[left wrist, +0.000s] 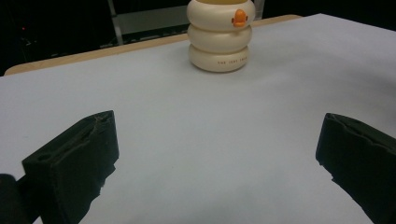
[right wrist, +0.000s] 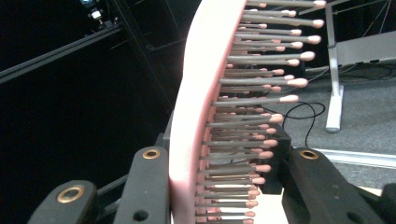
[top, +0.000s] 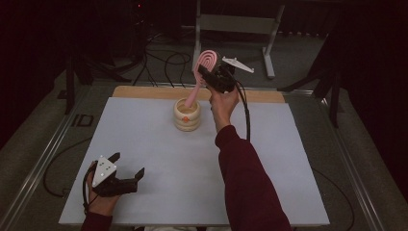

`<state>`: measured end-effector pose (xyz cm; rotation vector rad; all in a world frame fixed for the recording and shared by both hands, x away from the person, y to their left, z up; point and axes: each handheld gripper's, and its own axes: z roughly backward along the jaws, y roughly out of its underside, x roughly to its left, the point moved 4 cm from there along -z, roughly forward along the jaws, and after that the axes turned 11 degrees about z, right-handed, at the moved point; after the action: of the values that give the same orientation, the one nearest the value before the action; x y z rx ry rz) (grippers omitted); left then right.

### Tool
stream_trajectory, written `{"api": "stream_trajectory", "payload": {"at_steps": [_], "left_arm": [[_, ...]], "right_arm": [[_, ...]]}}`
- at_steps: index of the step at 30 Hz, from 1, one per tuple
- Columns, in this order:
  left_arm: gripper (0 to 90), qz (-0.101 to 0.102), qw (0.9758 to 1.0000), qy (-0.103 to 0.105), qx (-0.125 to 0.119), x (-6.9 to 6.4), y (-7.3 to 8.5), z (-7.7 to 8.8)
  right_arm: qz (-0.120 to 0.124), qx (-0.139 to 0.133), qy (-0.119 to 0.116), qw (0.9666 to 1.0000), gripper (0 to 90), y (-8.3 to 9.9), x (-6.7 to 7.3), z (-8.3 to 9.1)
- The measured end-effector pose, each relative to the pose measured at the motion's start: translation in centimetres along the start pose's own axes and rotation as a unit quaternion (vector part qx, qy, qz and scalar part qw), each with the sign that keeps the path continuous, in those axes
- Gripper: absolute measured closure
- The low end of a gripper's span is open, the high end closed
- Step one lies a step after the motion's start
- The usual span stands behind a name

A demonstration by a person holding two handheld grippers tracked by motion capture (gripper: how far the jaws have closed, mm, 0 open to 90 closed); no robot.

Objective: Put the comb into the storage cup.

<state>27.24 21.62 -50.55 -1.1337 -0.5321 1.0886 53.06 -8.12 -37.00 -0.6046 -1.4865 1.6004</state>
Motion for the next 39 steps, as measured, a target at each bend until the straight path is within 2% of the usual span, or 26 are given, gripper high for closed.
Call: {"api": "stream_trajectory", "payload": {"at_steps": [13,23,39], "left_arm": [[0.0,-0.001,1.0,0.0,0.001,0.0,0.0,0.0],[0.0,-0.003,1.0,-0.001,-0.001,0.0,0.0,0.0],[0.0,-0.003,1.0,0.001,0.0,-0.1,0.0,-0.1]], "right_arm": [[0.012,0.008,0.0,0.9999,64.2,1.6,0.7,-0.5],[0.004,0.014,0.006,0.9999,64.2,3.0,0.5,-0.5],[-0.003,0.014,-0.004,0.9999,64.1,4.7,0.7,-0.8]]}}
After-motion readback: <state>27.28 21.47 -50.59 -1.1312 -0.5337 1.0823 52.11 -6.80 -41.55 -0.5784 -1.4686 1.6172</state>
